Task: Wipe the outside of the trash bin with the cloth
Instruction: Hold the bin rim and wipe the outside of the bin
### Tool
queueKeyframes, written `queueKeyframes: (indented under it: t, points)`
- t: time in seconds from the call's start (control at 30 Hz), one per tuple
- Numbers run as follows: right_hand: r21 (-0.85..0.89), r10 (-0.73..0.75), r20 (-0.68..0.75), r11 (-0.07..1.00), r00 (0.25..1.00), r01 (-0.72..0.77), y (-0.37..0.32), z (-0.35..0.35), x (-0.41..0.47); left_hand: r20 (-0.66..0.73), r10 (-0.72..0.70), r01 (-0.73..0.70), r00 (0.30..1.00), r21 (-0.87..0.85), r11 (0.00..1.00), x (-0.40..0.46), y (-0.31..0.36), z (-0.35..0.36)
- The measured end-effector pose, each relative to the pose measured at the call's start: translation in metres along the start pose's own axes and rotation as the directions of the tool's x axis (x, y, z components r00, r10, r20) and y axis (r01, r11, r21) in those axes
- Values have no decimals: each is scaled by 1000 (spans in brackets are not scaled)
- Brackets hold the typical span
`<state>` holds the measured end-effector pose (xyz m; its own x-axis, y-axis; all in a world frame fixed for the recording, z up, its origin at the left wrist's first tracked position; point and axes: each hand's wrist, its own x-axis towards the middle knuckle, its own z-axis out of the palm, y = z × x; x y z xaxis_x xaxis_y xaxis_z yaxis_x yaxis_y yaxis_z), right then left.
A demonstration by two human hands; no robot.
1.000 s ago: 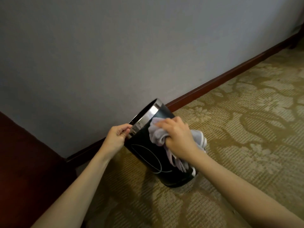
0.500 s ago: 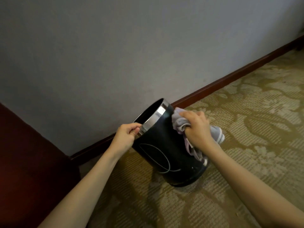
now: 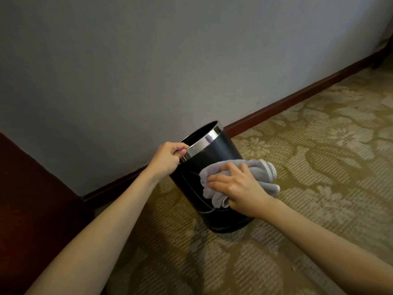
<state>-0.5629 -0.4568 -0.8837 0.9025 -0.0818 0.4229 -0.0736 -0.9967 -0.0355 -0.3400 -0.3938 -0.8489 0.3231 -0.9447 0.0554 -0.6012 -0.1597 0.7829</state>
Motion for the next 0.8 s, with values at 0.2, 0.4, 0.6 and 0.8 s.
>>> queueKeyframes:
  t: [0.2, 0.4, 0.6, 0.8]
  points:
    - [546, 712, -96, 622, 695, -562, 61, -2, -20, 63, 2, 4, 998, -85, 996, -12, -4, -3]
    - [502, 895, 165, 285, 414, -816, 62, 32, -82, -16, 3, -4, 1000, -103, 995, -22, -23, -2]
    - [625, 827, 64, 403, 559, -668, 41, 11, -42, 4, 49, -48, 999, -88, 995, -24, -32, -14]
    - [678, 705, -123, 574, 699, -459, 32, -4, 23, 40, -18, 21, 999, -92, 996, -34, -42, -28]
